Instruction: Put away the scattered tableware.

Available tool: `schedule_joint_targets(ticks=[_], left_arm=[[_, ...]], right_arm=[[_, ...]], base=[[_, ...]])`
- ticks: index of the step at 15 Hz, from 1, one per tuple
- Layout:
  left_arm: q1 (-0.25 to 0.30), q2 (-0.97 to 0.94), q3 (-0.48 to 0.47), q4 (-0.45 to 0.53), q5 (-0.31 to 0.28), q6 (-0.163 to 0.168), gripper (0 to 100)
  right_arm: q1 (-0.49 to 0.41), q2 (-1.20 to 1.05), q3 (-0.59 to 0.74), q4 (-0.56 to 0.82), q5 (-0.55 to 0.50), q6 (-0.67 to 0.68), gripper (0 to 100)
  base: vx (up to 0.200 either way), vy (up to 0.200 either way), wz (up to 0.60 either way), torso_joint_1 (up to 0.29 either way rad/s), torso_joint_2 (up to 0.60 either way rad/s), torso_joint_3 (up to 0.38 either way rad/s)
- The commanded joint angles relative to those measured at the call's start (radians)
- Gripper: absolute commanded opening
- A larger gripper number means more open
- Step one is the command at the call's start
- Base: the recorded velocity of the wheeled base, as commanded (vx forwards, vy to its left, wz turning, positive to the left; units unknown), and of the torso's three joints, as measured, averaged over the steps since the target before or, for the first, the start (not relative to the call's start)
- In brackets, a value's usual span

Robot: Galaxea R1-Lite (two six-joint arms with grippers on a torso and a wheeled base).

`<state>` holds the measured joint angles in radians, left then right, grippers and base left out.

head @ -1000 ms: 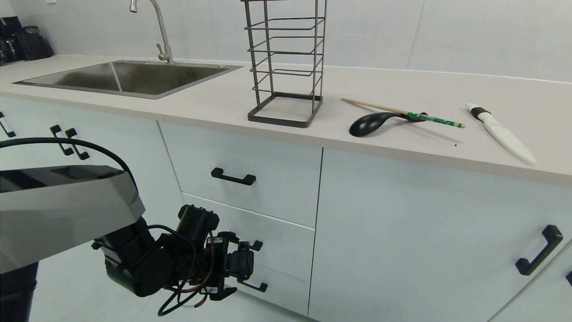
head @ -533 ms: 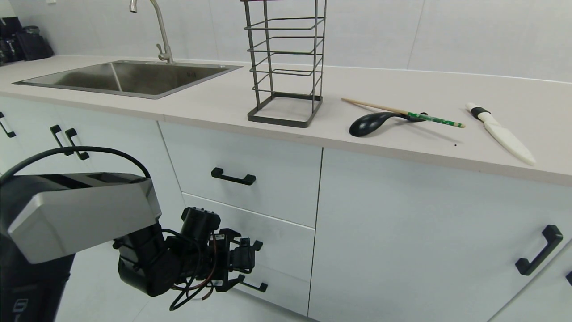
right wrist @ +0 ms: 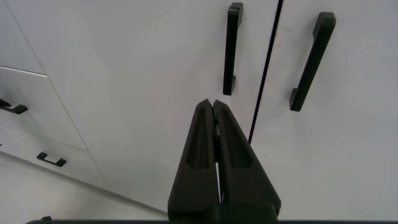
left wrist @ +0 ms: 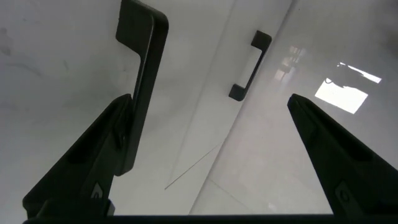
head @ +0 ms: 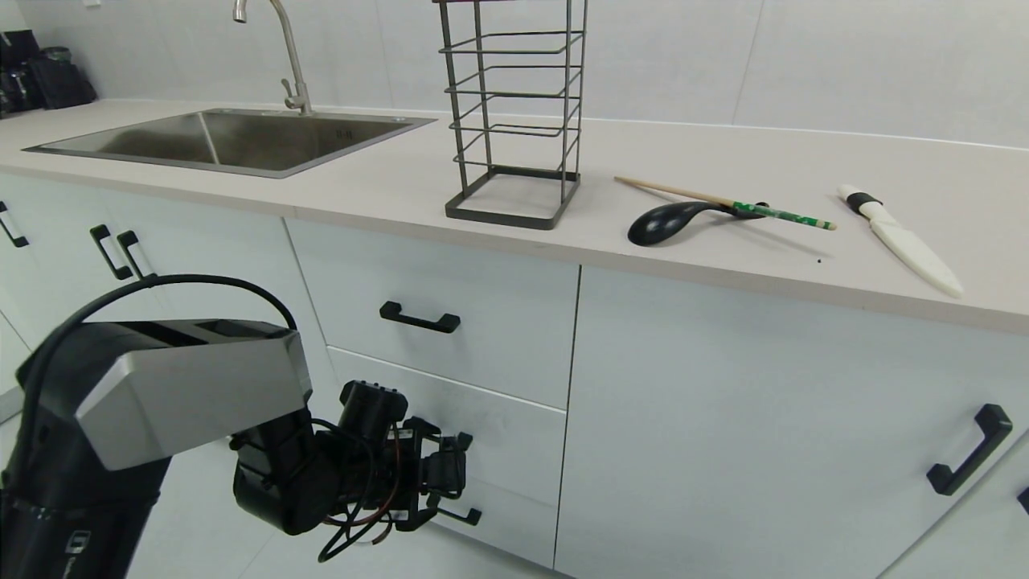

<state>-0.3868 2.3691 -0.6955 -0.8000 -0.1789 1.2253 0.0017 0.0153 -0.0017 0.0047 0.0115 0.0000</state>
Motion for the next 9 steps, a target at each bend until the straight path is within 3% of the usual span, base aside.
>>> schedule_joint_targets(ticks=[1,4,9], left_arm=[[-0.004,0.002,0.027,0.005,-0.001,0.0,100],[-0.004,-0.001,0.079,-0.001,-0.001,-0.001,100],[-0.006,-0.008,0.082,-0.004,-0.002,-0.004,100]], right_arm=[[0.0,0.002,0.0,0.0,0.001,0.0,0],[0.0,0.002,0.0,0.0,0.001,0.0,0],[0.0,0.002,0.0,0.0,0.001,0.0,0]], base=[[0.0,0.0,0.0,0.0,0.0,0.0],[0.0,0.0,0.0,0.0,0.0,0.0],[0.0,0.0,0.0,0.0,0.0,0.0]])
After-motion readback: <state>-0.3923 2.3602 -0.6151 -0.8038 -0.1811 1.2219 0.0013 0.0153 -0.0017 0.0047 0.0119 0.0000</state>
